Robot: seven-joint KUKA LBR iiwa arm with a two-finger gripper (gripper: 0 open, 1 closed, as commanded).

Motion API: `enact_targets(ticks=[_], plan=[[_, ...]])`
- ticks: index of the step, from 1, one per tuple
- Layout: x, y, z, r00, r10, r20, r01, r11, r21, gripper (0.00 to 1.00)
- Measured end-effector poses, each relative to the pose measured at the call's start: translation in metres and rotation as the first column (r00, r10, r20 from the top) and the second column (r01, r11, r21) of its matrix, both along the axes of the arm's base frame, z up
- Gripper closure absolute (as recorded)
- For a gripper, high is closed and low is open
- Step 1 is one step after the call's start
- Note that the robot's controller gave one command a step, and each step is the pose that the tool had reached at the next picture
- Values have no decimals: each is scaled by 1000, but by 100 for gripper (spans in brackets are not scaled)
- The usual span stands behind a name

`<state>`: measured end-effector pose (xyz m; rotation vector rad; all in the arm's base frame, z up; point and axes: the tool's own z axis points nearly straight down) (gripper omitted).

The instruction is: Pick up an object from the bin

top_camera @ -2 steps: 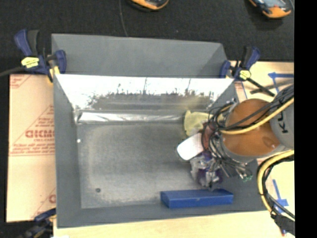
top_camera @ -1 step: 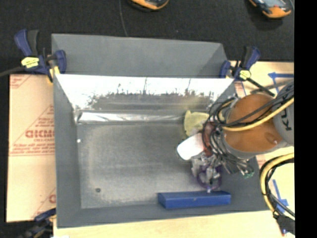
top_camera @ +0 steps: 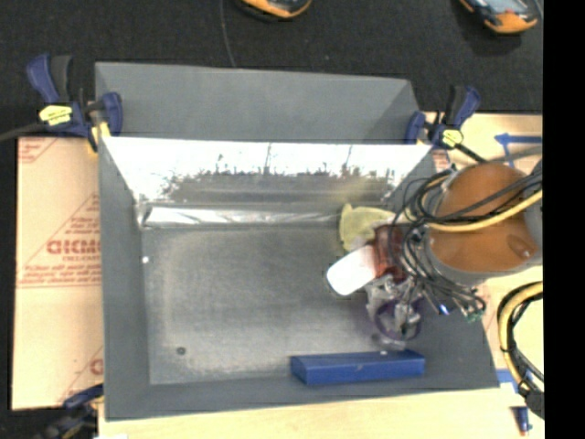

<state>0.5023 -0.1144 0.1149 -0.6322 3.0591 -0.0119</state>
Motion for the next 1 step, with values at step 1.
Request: enact_targets(ticks=[1], plan=[[1, 1, 80, 1000, -7, -5, 7, 1000, 2, 100]])
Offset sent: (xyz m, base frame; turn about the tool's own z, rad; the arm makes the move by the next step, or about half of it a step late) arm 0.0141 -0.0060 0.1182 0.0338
